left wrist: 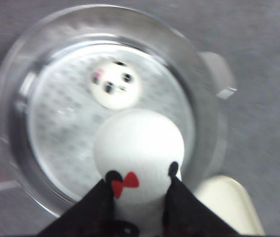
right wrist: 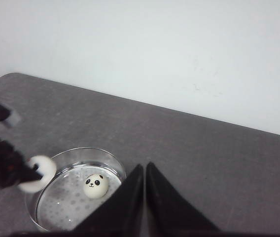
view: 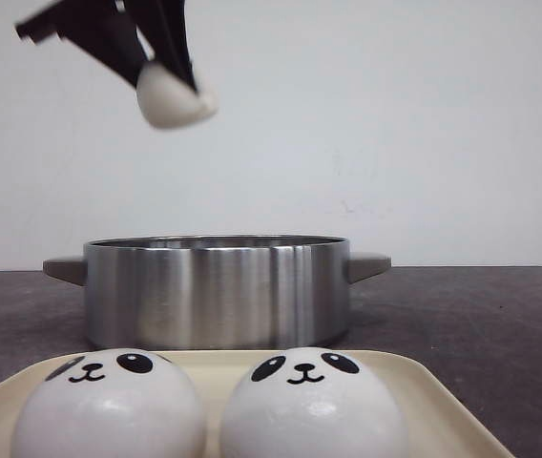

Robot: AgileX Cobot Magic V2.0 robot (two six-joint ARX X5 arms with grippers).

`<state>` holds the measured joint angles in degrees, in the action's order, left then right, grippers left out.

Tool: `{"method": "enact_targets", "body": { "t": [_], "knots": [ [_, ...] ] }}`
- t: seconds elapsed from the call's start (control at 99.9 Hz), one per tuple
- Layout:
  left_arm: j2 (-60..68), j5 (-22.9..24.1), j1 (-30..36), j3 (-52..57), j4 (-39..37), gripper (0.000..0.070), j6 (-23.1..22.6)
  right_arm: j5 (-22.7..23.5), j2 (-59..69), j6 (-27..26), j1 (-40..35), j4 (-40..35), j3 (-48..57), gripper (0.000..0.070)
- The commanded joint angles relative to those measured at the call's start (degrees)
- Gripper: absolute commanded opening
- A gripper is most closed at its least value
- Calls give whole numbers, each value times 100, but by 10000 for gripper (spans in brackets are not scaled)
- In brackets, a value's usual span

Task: Steam buns
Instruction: 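Grasp the bun with the left gripper and lift it over the pot, then lower the bun beside the first one and open the left gripper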

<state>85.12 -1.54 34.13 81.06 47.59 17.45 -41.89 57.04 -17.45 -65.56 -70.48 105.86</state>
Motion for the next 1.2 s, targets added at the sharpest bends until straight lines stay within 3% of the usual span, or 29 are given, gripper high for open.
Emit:
{"method": "enact_targets", "body": {
  "t": [0.0,0.401,0.531,0.881,0.941,1.092,1.192],
  "knots": [
    [444,42,-72,310,33,3,-251,-17,57,-81,-70,52,96,1],
    [2389,286,-424,1104,50,3,-376,-20,55,-247,-70,-116,96,0],
    [2667,522,-439,1104,-181,3,-374,-17,55,-361,-70,-262,96,1],
    [3025,566,-509,1104,-671,43,-372,-17,55,-894,-70,-848,96,0],
    [3064,566,-520,1104,-693,115,-369,-17,55,-988,-70,-927,96,1],
    [3088,566,-522,1104,-782,402,-348,-20,55,-1054,-70,-968,96,0],
    [3086,564,-522,1110,-822,489,-326,-24,55,-1054,-70,-970,96,1]
  ]
}}
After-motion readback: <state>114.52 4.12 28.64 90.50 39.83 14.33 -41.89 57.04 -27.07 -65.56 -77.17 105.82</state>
